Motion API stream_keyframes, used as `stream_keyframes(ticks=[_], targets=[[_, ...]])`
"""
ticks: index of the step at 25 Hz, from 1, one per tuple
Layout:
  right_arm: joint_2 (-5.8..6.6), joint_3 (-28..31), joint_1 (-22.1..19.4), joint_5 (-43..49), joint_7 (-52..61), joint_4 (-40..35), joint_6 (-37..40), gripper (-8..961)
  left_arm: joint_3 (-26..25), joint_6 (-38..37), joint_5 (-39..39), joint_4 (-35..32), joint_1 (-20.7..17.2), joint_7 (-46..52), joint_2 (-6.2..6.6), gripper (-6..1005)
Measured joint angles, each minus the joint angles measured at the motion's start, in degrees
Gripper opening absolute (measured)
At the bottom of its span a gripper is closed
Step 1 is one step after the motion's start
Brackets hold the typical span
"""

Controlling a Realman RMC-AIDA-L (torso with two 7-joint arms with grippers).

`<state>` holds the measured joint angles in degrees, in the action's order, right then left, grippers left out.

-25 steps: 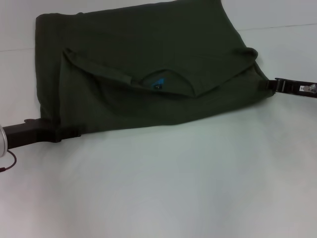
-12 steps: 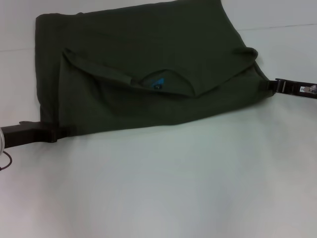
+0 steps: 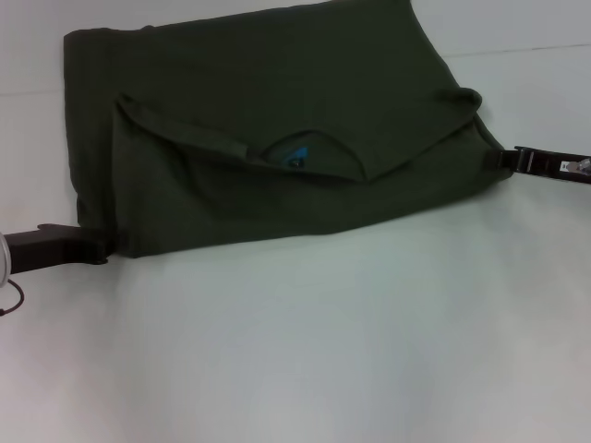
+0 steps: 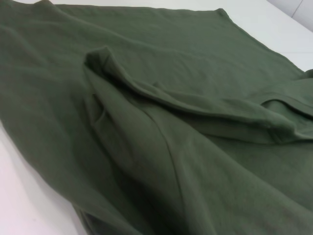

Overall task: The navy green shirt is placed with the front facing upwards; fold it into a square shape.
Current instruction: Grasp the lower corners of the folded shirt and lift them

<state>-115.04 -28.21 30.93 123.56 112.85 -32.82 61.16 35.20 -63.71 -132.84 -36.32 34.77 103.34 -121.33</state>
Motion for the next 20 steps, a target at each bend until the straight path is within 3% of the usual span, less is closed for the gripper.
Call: stream_keyframes(ticks=[7,14,20], targets=[[0.00,0.00,0.00,0.01,-0.03,-0.12,0.01,31,0.04,0.00,-0.06,0.22,0.20,0.02,0.06,20],[0.00,0.06,-0.85,-0.87,-1.44,-0.37,2.41,31,-0.83,-5.76,0.08,-1.77,-1.13,0.01,0.48,20],[0.00,0.09,-3.30,-4.40,-4.38,-0.40,6.53,31,-5.36,-13.02,0.11,-4.56,-3.64,-0.63,0.92,19]])
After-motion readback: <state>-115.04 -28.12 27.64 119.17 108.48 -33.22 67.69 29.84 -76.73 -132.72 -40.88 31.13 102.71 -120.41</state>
